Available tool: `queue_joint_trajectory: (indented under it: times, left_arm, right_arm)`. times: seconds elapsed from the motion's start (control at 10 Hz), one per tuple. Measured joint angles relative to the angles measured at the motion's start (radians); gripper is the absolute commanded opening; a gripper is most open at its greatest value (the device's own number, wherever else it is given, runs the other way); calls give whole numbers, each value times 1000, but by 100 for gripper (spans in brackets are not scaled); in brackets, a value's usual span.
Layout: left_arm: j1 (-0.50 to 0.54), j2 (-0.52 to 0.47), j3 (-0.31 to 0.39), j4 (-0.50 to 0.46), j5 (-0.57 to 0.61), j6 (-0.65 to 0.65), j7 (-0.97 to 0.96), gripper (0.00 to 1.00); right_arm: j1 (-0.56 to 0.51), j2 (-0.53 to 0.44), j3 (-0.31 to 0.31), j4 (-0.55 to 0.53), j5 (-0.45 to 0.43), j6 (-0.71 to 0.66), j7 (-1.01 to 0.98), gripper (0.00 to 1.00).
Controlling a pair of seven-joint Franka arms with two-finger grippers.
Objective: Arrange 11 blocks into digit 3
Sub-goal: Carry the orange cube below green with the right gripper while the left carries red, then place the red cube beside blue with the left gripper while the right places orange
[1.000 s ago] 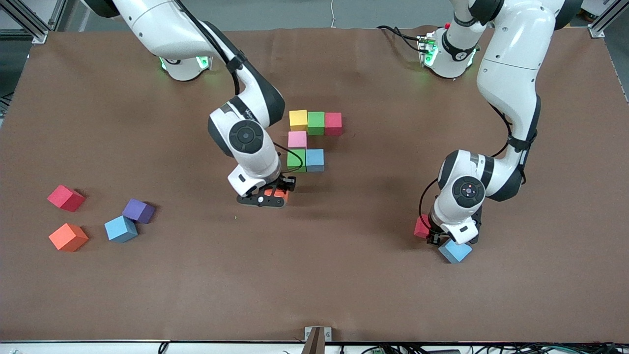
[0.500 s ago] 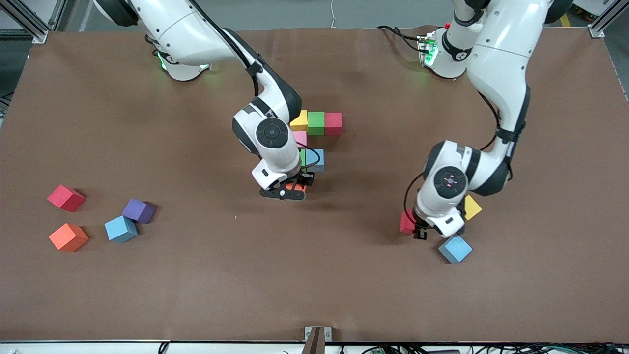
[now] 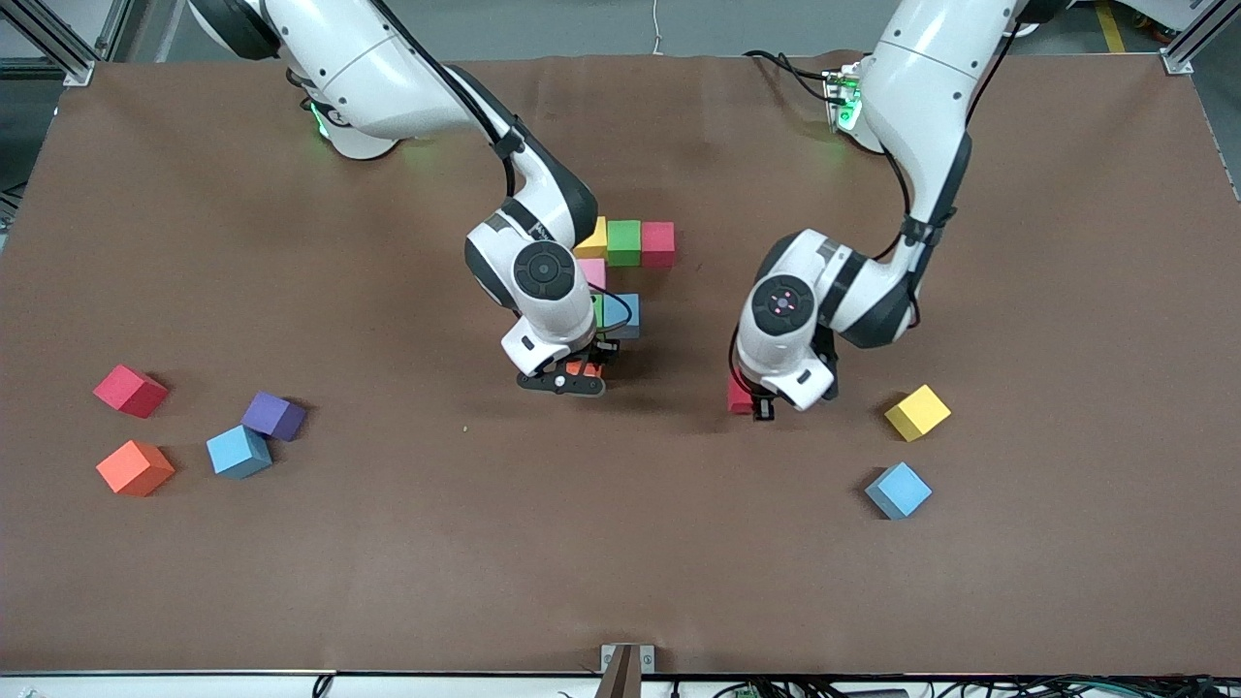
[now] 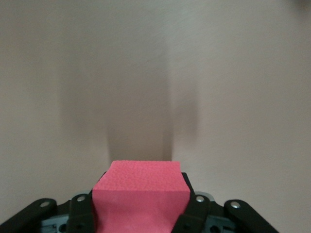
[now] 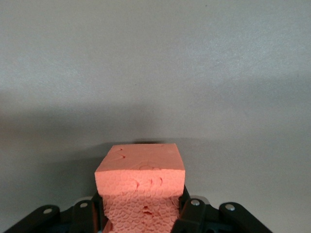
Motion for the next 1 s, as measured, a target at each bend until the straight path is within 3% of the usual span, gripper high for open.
queue_joint_trajectory:
  times: [0.4,0.7,1.0]
  left_arm:
    - [-103,-97,-1,-141,0,10,-129,27]
    - [-179,-151,-1,-267,4,126,-198,27]
    - [-191,-149,-1,-271,14,168,-241,27]
  right_arm:
    - [4,1,0,-20,-1,23,0,0]
    - [10,1,-1,-25,-18,25,2,0]
    - [10,2,-8,-46,-23,52,2,0]
